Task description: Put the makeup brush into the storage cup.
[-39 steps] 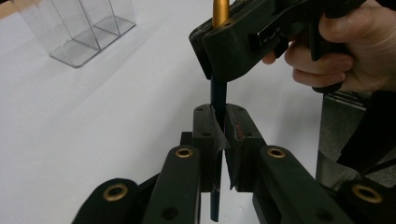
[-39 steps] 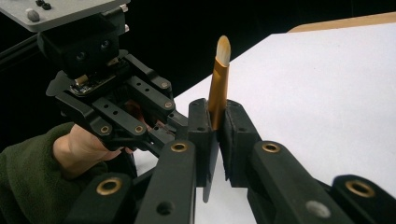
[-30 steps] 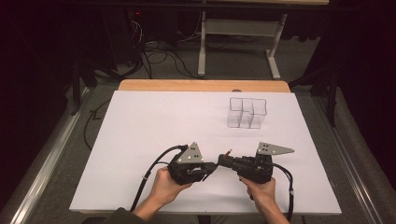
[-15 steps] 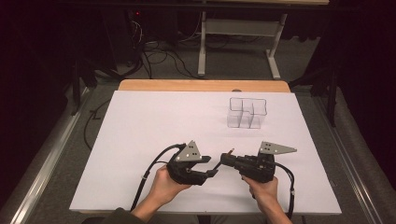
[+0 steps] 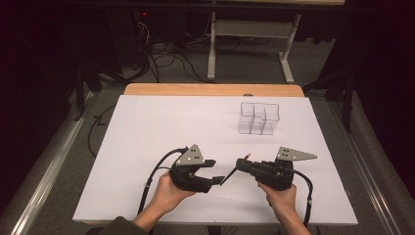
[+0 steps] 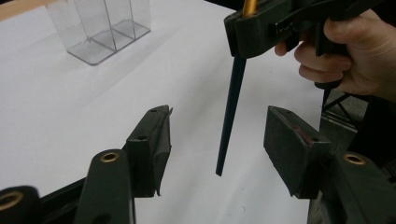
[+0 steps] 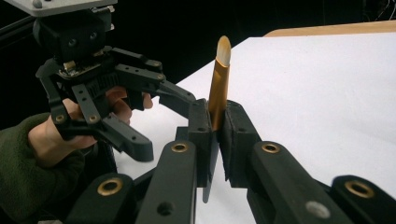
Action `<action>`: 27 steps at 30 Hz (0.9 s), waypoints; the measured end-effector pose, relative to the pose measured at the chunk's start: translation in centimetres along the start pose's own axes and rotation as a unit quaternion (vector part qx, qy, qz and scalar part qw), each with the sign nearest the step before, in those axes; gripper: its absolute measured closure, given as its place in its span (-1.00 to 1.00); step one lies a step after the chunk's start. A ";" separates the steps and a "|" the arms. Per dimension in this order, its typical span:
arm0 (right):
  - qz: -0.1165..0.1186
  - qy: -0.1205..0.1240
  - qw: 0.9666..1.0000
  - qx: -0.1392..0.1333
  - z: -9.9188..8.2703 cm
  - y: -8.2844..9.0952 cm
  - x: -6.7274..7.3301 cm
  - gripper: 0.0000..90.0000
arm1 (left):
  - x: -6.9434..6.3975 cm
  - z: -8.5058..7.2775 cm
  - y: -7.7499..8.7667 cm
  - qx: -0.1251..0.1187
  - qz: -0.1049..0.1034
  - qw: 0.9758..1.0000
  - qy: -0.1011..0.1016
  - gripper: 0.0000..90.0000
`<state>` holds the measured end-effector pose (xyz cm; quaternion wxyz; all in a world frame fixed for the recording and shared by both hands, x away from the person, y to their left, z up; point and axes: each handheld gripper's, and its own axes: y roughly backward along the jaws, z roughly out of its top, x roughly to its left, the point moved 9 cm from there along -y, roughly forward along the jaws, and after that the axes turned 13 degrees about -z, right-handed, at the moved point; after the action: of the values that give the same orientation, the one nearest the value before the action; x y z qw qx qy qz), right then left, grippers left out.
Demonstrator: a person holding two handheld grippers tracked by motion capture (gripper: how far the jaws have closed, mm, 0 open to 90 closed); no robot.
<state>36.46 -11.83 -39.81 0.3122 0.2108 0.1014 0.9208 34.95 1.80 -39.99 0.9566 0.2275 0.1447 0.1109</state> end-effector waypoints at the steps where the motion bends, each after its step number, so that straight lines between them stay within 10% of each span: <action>1: -0.001 0.001 1.000 0.000 0.0 0.0 0.0 0.90 | 0.1 0.0 0.2 -0.003 0.000 1.000 0.002 -0.08; 27: -0.015 0.016 1.000 0.004 0.3 0.7 -0.7 0.90 | 1.9 -0.1 3.6 -0.035 0.042 0.998 0.015 -0.13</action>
<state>36.71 -12.83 -39.52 0.3233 0.1958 0.1126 0.9189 36.12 5.51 -38.80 0.9561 0.1986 0.1450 0.1593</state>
